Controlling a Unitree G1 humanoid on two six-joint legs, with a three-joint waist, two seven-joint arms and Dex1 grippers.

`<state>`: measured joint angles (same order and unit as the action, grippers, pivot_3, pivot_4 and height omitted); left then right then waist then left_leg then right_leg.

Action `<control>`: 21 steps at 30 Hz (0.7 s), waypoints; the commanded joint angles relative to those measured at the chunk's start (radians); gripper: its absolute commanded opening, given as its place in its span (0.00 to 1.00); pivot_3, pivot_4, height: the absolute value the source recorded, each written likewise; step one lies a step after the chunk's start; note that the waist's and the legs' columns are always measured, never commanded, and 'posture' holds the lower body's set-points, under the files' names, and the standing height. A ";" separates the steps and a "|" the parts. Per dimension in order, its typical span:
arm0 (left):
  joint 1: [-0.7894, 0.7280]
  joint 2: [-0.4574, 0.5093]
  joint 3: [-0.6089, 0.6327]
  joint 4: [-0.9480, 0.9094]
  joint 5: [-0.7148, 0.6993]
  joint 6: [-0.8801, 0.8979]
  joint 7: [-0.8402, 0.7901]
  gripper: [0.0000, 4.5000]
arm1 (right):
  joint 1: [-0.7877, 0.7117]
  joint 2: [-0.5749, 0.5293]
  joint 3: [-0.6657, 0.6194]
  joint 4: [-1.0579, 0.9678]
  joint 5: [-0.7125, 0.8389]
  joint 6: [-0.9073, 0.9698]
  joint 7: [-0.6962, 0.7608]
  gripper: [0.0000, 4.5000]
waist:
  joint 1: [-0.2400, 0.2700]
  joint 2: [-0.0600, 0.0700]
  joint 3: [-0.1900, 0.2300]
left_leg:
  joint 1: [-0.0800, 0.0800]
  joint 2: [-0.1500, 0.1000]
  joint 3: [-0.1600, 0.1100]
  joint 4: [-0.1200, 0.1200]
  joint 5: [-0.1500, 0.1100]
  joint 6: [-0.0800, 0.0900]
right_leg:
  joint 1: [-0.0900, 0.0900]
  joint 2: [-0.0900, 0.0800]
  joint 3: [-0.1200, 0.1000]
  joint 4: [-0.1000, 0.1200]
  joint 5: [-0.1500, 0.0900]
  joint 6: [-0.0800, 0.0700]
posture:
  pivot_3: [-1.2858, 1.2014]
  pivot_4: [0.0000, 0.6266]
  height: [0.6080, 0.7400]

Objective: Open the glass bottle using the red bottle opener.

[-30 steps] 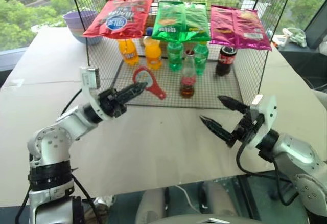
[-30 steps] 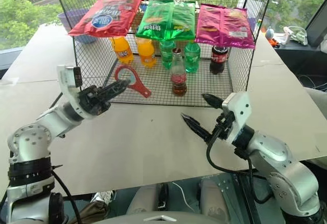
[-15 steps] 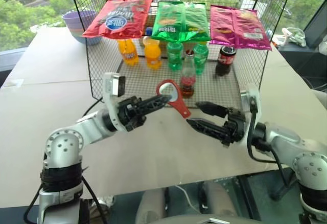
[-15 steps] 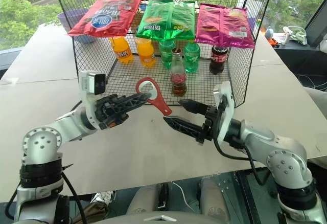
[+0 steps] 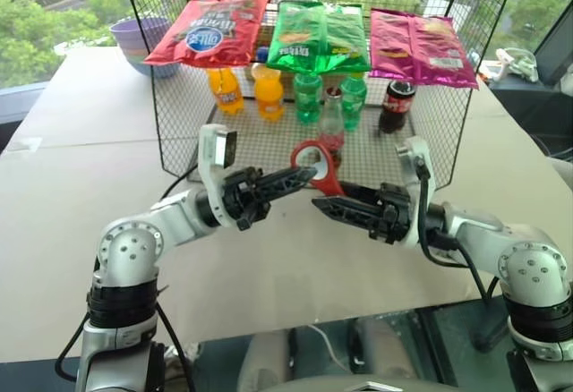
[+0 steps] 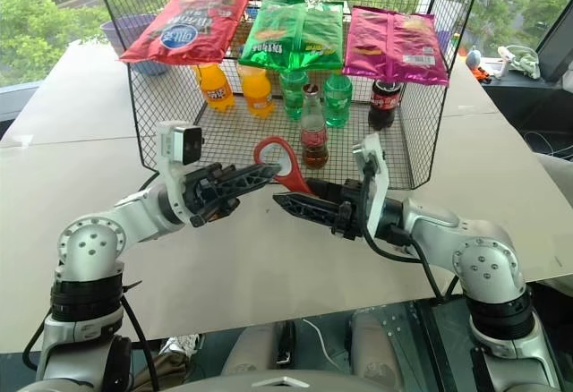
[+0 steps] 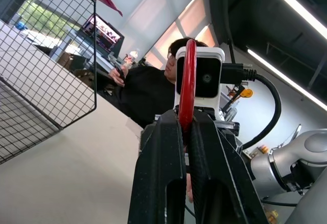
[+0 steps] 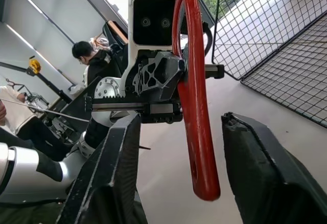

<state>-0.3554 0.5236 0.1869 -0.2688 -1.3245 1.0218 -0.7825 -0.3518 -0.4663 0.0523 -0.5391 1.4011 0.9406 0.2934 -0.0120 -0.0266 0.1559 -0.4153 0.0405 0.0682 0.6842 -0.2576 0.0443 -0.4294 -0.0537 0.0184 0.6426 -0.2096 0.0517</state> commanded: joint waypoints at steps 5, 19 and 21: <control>-0.001 0.023 -0.006 -0.032 0.016 -0.012 -0.042 0.00 | -0.031 -0.007 -0.011 -0.001 0.012 0.002 0.019 0.61 | 0.000 0.000 0.000 | 0.000 0.000 0.000 0.000 0.000 0.000 | 0.000 0.000 0.000 0.000 0.000 0.000 | 0.52 0.24 1.00; 0.000 0.021 -0.013 -0.041 0.039 -0.016 -0.078 0.00 | -0.035 -0.002 0.019 0.008 -0.031 0.023 0.048 0.01 | 0.000 0.000 0.000 | 0.000 0.000 0.000 0.000 0.000 0.000 | -0.001 0.000 0.000 0.000 0.000 0.000 | 0.52 0.24 1.00; -0.002 0.019 -0.005 -0.035 0.035 -0.022 -0.093 0.00 | -0.032 -0.005 0.017 0.010 -0.041 0.022 0.054 0.01 | 0.000 0.000 0.000 | -0.001 0.000 0.000 0.000 0.000 0.000 | -0.001 0.000 0.000 0.000 0.000 0.000 | 0.52 0.24 1.00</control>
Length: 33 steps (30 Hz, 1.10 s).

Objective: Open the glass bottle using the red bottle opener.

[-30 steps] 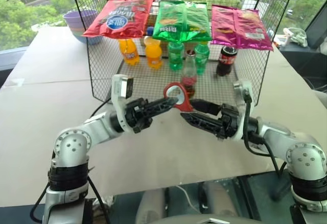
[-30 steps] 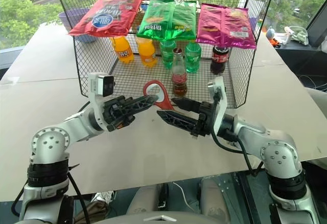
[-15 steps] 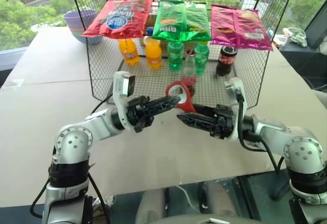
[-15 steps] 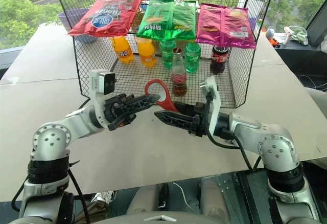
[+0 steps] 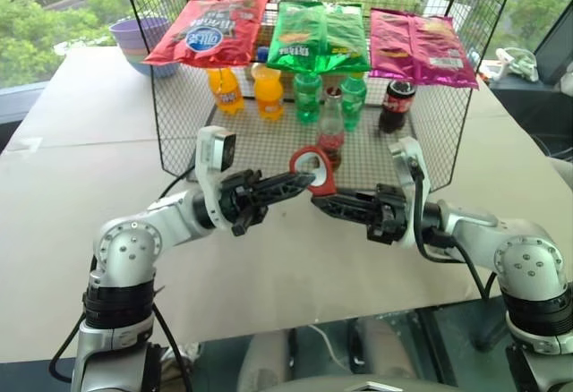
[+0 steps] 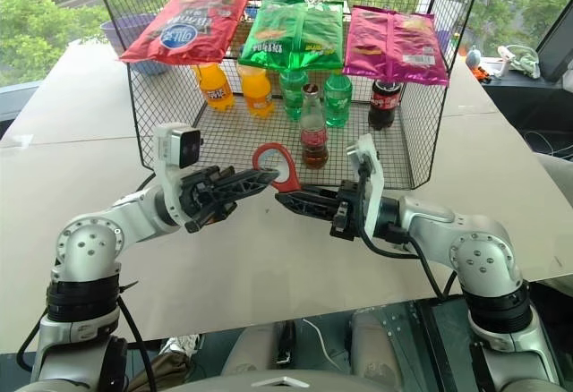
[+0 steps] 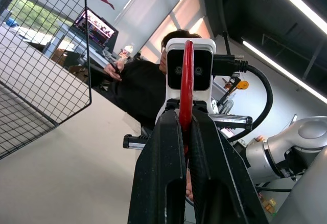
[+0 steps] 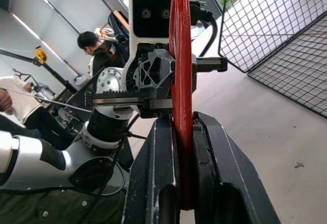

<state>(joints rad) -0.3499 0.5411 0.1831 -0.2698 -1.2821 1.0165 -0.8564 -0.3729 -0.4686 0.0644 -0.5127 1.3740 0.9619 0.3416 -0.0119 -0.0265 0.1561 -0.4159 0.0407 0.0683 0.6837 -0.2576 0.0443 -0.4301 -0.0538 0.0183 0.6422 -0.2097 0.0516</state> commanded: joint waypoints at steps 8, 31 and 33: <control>-0.006 0.033 -0.005 -0.024 0.083 -0.070 -0.086 0.62 | 0.022 -0.025 -0.033 -0.033 -0.042 -0.020 0.024 0.00 | 0.001 0.000 0.000 | 0.000 0.000 0.000 0.000 0.000 0.000 | 0.000 0.000 0.000 0.000 0.000 0.000 | 0.52 0.24 1.00; -0.284 -0.208 -0.237 0.426 0.899 -0.743 0.086 0.99 | 0.423 -0.101 -0.295 -0.312 0.027 -0.203 -0.225 0.00 | 0.025 -0.001 0.001 | -0.002 0.000 0.001 -0.001 -0.001 0.001 | -0.001 0.000 0.000 -0.003 0.000 0.000 | 0.52 0.24 1.00; -0.313 -0.222 -0.237 0.475 0.914 -0.758 0.075 0.99 | 0.439 -0.105 -0.300 -0.326 0.032 -0.219 -0.242 0.00 | 0.026 -0.001 0.001 | -0.002 0.000 0.001 -0.001 -0.001 0.001 | -0.001 0.000 0.000 -0.003 0.000 0.000 | 0.52 0.24 1.00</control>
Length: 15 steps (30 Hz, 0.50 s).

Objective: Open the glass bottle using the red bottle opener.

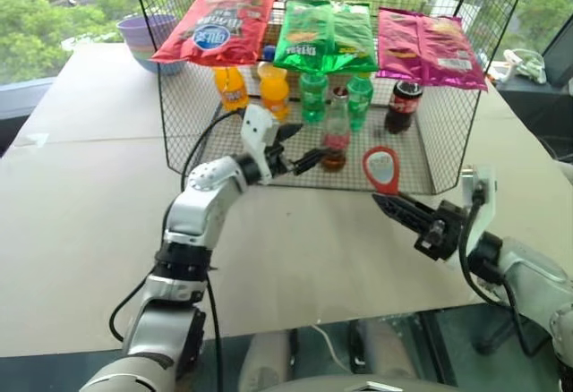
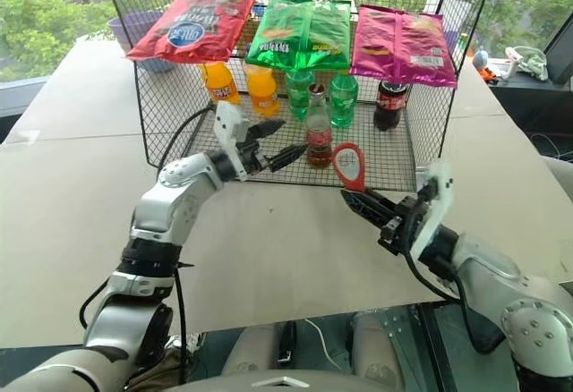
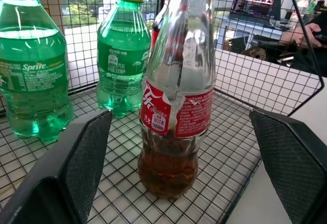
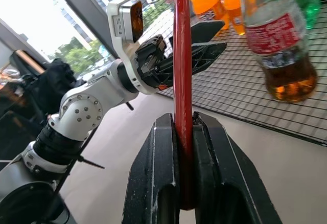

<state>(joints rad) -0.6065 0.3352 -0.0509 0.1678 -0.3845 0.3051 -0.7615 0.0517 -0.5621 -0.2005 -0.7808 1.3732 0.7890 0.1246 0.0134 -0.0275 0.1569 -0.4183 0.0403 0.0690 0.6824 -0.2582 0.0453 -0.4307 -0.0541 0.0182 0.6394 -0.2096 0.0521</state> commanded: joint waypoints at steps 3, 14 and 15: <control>-0.101 -0.036 -0.006 0.115 0.040 -0.080 -0.040 0.99 | 0.031 -0.018 -0.035 -0.073 0.035 -0.067 -0.045 0.00 | -0.001 0.000 0.000 | 0.000 0.000 0.000 0.000 0.000 0.000 | 0.000 0.000 0.000 0.000 0.000 0.000 | 0.52 0.24 1.00; -0.243 -0.135 -0.027 0.406 0.133 -0.220 -0.079 0.83 | 0.062 -0.029 -0.009 -0.114 0.019 -0.120 -0.099 0.00 | 0.000 -0.001 0.000 | -0.001 -0.001 0.000 0.000 0.000 0.000 | 0.000 0.000 -0.001 -0.001 0.000 0.000 | 0.52 0.24 1.00; -0.246 -0.137 -0.025 0.416 0.135 -0.233 -0.086 0.70 | 0.065 -0.031 -0.008 -0.117 0.019 -0.124 -0.103 0.00 | -0.001 -0.001 0.000 | -0.002 -0.001 0.000 0.000 0.000 0.000 | 0.000 0.000 -0.001 -0.002 0.000 0.000 | 0.52 0.24 1.00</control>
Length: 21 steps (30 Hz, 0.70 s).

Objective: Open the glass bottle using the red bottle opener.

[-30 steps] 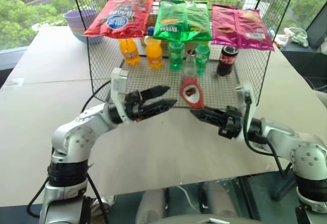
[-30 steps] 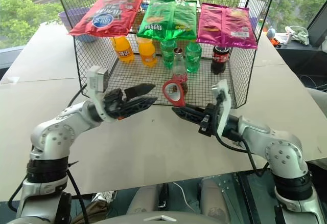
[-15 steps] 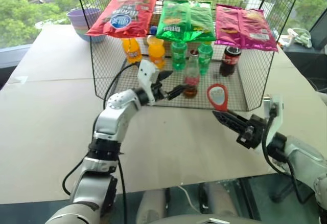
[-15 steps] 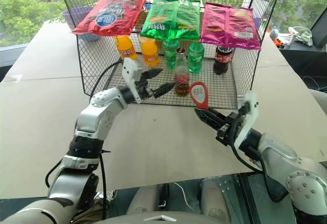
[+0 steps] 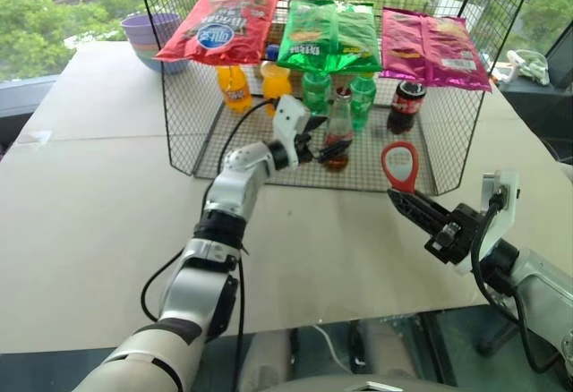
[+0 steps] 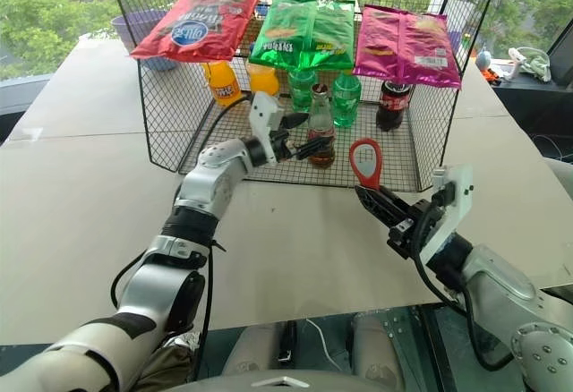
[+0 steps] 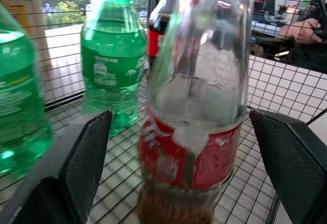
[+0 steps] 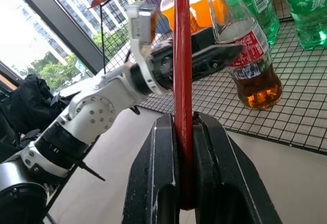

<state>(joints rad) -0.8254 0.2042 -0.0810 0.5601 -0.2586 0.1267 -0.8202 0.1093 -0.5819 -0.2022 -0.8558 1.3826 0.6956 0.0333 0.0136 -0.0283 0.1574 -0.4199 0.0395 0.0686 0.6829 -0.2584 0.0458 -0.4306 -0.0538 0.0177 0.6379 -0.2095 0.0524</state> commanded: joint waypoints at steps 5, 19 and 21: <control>-0.015 -0.005 0.019 0.020 -0.006 -0.089 -0.070 0.54 | 0.021 -0.016 -0.001 -0.052 0.006 -0.045 -0.023 0.00 | -0.002 0.000 0.000 | 0.000 0.000 -0.001 0.000 0.000 0.001 | 0.000 0.000 0.000 0.000 0.001 0.001 | 0.52 0.24 1.00; 0.316 0.233 0.058 -0.623 -0.230 0.209 -0.252 0.54 | -0.005 -0.044 0.046 -0.014 -0.053 -0.049 0.023 0.00 | -0.020 0.001 0.000 | -0.001 0.005 -0.001 0.000 -0.001 0.001 | -0.001 0.000 0.000 0.000 0.000 0.000 | 0.52 0.24 1.00; 0.360 0.247 0.057 -0.664 -0.230 0.218 -0.241 0.54 | -0.017 -0.049 0.061 -0.002 -0.079 -0.042 0.036 0.00 | -0.017 0.001 0.000 | 0.000 0.003 -0.001 0.001 -0.001 0.001 | 0.000 0.000 0.000 0.000 0.000 0.000 | 0.52 0.24 1.00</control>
<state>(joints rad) -0.4765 0.4489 -0.0391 -0.0219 -0.4607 0.3465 -1.0669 0.1062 -0.6202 -0.1473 -0.8492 1.3204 0.6613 0.0473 -0.0031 -0.0274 0.1577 -0.4191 0.0428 0.0677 0.6841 -0.2590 0.0467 -0.4300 -0.0545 0.0180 0.6385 -0.2096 0.0524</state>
